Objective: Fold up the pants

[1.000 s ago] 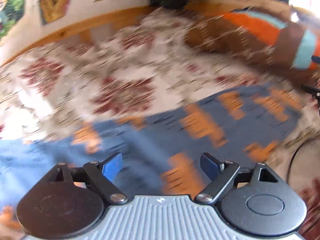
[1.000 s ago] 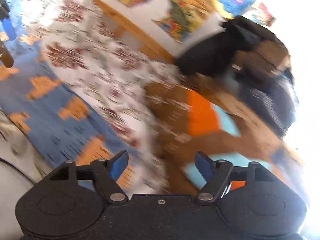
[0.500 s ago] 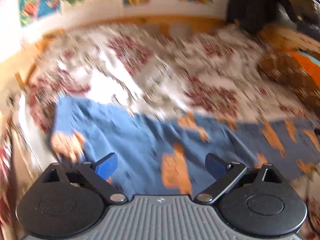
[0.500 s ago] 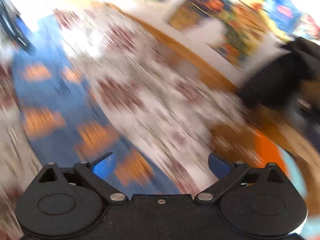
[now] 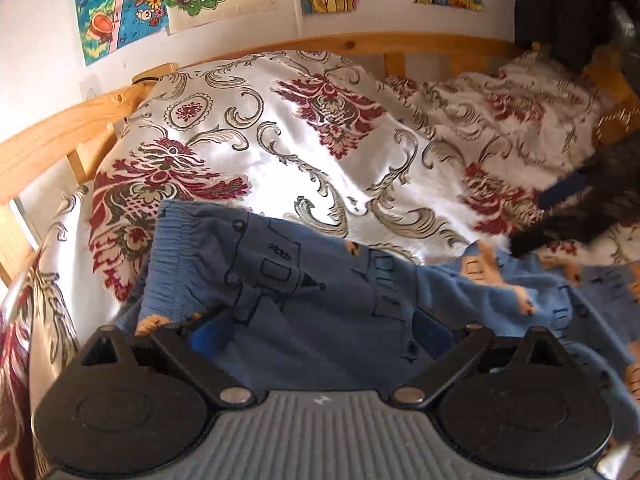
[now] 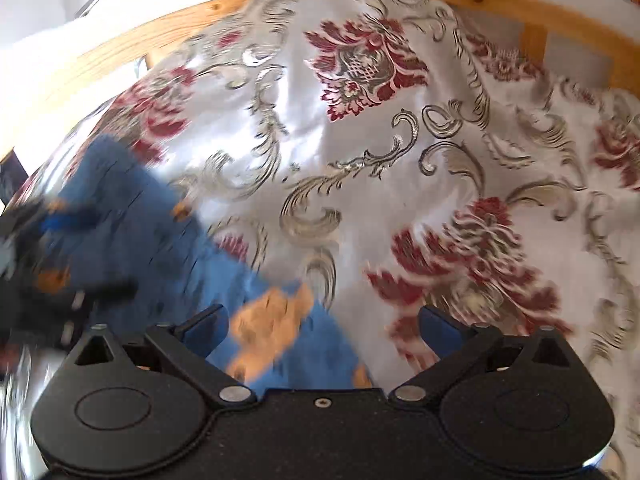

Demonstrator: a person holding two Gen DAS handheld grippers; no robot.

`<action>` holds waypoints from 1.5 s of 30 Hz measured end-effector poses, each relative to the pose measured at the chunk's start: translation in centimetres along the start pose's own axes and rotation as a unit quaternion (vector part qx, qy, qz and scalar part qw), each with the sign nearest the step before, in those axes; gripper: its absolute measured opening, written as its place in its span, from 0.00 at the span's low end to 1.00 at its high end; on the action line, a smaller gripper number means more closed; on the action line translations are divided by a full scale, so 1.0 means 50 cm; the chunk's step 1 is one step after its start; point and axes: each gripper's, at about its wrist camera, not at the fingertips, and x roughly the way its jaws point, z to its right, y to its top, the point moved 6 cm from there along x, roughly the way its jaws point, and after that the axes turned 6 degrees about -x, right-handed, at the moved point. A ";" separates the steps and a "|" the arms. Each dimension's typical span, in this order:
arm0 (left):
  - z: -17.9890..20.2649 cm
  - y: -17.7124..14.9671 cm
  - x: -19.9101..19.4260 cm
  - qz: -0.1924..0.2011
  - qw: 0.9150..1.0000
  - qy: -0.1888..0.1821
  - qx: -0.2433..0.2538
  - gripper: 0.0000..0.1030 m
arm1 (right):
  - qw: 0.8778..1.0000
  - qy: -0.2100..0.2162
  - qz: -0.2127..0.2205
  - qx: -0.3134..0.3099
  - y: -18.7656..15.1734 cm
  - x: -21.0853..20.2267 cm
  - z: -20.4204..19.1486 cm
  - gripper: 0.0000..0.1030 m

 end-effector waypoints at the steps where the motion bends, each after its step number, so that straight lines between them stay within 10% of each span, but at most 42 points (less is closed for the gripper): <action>1: 0.001 -0.001 -0.001 0.000 1.000 0.001 0.003 0.96 | 1.000 -0.008 0.000 -0.003 0.008 0.018 0.002 0.84; 5: 0.003 -0.006 -0.004 -0.004 1.000 0.007 0.025 0.94 | 0.999 0.001 -0.032 -0.023 0.009 0.080 -0.006 0.39; 11: 0.001 -0.004 -0.001 -0.009 1.000 0.009 0.021 0.94 | 0.998 0.053 -0.041 -0.011 -0.007 0.086 -0.010 0.28; 19: -0.001 -0.006 0.002 -0.019 0.998 0.032 0.050 0.90 | 0.998 -0.029 -0.003 -0.056 0.024 0.074 -0.001 0.06; 27: -0.003 -0.007 0.004 -0.029 0.997 0.029 0.066 0.90 | 0.994 -0.107 0.034 -0.016 0.003 0.020 0.059 0.25; 32: -0.007 -0.001 0.006 -0.043 0.997 0.014 0.058 0.92 | 0.990 -0.133 0.016 -0.044 -0.107 -0.101 0.003 0.82; 37: 0.007 -0.011 0.013 -0.054 0.993 0.042 0.092 0.92 | 0.940 -0.316 -0.040 -0.127 -0.242 -0.108 0.060 0.78; 41: 0.041 -0.019 -0.004 -0.067 0.988 0.086 0.110 0.96 | 0.950 -0.307 0.043 -0.033 -0.264 -0.244 0.081 0.98; 45: 0.104 -0.039 -0.042 -0.077 0.994 0.026 0.070 1.00 | 0.949 -0.314 0.024 -0.021 -0.356 -0.285 0.058 0.99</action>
